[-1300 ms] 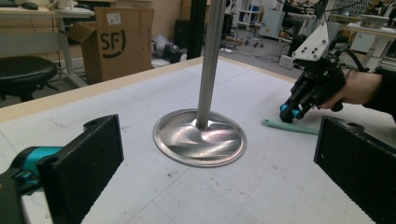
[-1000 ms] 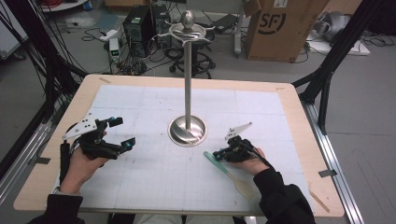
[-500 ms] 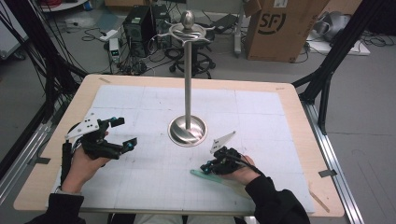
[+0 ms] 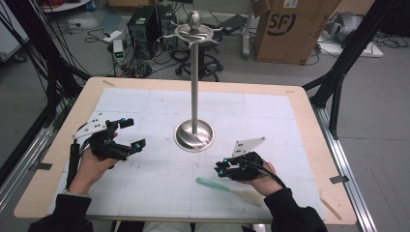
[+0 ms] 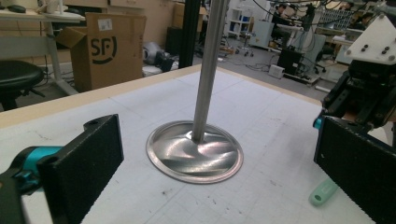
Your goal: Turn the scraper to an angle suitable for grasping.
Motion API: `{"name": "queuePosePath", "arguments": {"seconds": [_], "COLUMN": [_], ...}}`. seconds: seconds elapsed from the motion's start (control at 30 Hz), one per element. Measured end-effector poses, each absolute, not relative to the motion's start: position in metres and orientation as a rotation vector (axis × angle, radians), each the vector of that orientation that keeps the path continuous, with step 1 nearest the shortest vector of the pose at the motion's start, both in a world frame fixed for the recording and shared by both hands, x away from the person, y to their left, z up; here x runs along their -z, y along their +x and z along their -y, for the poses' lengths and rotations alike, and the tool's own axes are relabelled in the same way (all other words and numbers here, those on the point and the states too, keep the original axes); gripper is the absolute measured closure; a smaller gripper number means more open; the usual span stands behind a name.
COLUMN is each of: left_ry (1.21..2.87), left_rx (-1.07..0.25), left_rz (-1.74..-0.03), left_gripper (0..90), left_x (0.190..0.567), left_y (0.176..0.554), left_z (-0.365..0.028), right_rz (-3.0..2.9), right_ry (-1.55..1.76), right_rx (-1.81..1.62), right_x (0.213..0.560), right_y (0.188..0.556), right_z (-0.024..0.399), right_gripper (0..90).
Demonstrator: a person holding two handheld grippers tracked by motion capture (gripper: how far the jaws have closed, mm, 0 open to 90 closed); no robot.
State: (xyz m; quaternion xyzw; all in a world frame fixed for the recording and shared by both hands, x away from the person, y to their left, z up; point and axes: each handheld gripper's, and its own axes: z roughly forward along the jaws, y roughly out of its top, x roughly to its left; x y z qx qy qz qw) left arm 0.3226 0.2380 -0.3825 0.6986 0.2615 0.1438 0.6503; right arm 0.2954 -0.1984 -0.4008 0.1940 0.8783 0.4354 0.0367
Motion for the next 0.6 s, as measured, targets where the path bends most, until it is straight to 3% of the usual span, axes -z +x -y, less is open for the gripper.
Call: {"name": "queuePosePath", "arguments": {"seconds": [0.23, 0.3, 0.47, 0.6], "left_ry": [1.584, 1.585, 1.590, 1.592], "left_rx": [-0.334, -0.335, -0.332, -0.334], "left_rz": [-0.594, -0.591, -0.598, -0.594], "left_gripper": [1.9, 1.9, 1.9, 1.9], "left_x": [0.381, 0.382, 0.382, 0.382], "left_y": [0.322, 0.321, 0.321, 0.321], "left_z": [-0.239, -0.238, -0.237, -0.237], "right_rz": [-2.650, -2.644, -2.639, -2.650], "right_ry": [0.663, 0.661, 0.714, 0.749], "right_rx": [-1.331, -1.312, -1.245, -1.176], "right_x": [0.391, 0.391, 0.392, 0.395], "right_y": [0.286, 0.285, 0.279, 0.278], "right_z": [0.216, 0.220, 0.224, 0.230], "right_gripper": [27.0, 23.9, 0.1, 0.1]}}
